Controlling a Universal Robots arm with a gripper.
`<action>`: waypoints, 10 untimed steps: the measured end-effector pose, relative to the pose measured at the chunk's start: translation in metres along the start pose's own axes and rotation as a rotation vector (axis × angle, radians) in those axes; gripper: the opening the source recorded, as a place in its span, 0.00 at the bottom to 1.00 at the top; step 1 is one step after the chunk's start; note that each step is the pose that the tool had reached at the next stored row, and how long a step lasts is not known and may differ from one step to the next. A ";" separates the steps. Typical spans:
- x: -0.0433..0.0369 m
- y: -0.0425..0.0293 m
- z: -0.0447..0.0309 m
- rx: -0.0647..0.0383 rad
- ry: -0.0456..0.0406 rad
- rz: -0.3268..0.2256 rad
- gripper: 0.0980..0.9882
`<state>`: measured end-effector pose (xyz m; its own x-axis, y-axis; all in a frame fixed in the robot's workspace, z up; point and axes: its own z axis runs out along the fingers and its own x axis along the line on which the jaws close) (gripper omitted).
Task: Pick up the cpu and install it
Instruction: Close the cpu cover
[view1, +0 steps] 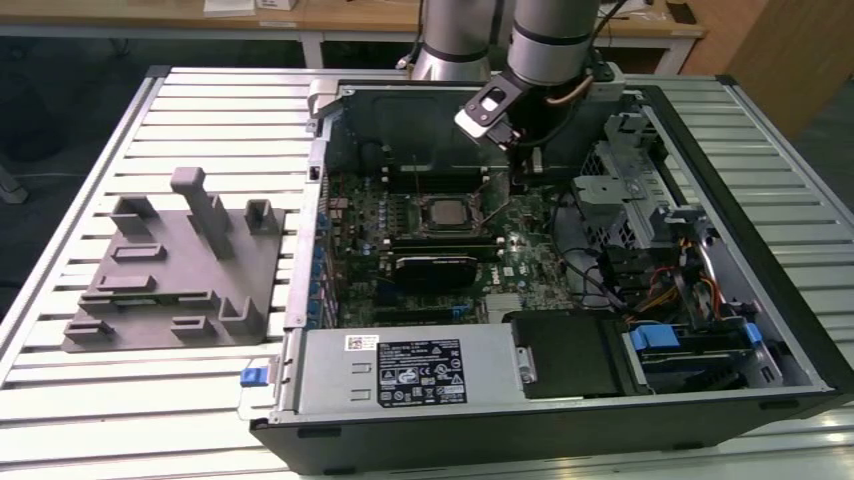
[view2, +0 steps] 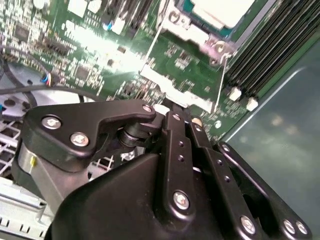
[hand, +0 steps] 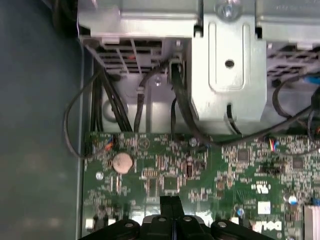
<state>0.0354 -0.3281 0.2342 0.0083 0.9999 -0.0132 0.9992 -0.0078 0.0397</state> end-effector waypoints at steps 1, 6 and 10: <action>0.0000 -0.0028 -0.0001 0.000 0.0000 0.000 0.01; -0.0002 -0.0217 -0.0004 0.000 0.0002 0.000 0.01; -0.0003 -0.0338 -0.0005 0.000 -0.0001 0.000 0.01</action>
<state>0.0016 -0.3281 0.2334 0.0085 0.9999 -0.0133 0.9992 -0.0080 0.0397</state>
